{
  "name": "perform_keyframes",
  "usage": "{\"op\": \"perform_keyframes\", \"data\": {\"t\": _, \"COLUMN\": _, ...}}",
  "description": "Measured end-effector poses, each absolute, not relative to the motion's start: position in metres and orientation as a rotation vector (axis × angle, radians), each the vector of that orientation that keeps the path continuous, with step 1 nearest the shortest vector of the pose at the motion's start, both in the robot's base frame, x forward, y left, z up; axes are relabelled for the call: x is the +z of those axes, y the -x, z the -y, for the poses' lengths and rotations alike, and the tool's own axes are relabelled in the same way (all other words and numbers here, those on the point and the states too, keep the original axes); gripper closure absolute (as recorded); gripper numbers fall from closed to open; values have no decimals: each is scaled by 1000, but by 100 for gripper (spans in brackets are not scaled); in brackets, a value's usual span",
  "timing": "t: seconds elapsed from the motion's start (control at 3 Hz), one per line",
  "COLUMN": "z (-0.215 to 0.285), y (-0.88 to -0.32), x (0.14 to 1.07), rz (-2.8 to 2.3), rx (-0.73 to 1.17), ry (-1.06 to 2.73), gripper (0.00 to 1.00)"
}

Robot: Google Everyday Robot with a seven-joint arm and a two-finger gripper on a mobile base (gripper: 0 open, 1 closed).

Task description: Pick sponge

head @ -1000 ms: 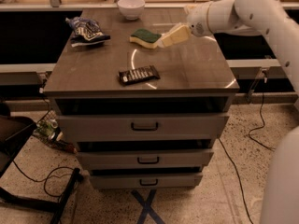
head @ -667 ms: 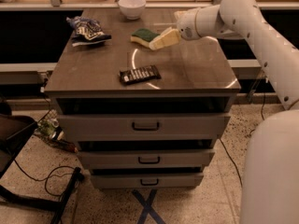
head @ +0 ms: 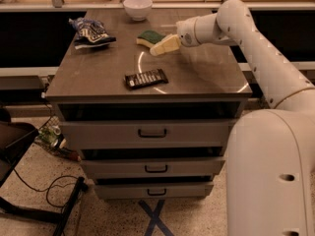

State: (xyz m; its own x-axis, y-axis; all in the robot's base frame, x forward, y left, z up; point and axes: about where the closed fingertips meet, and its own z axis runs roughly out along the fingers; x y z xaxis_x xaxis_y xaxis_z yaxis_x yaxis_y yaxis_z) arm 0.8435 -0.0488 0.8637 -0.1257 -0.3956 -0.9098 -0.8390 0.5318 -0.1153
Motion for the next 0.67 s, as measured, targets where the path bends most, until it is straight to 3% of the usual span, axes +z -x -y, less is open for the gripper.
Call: {"op": "perform_keyframes", "data": {"t": 0.67, "z": 29, "y": -856, "x": 833, "rz": -1746, "rx": 614, "ry": 1019, "gripper": 0}}
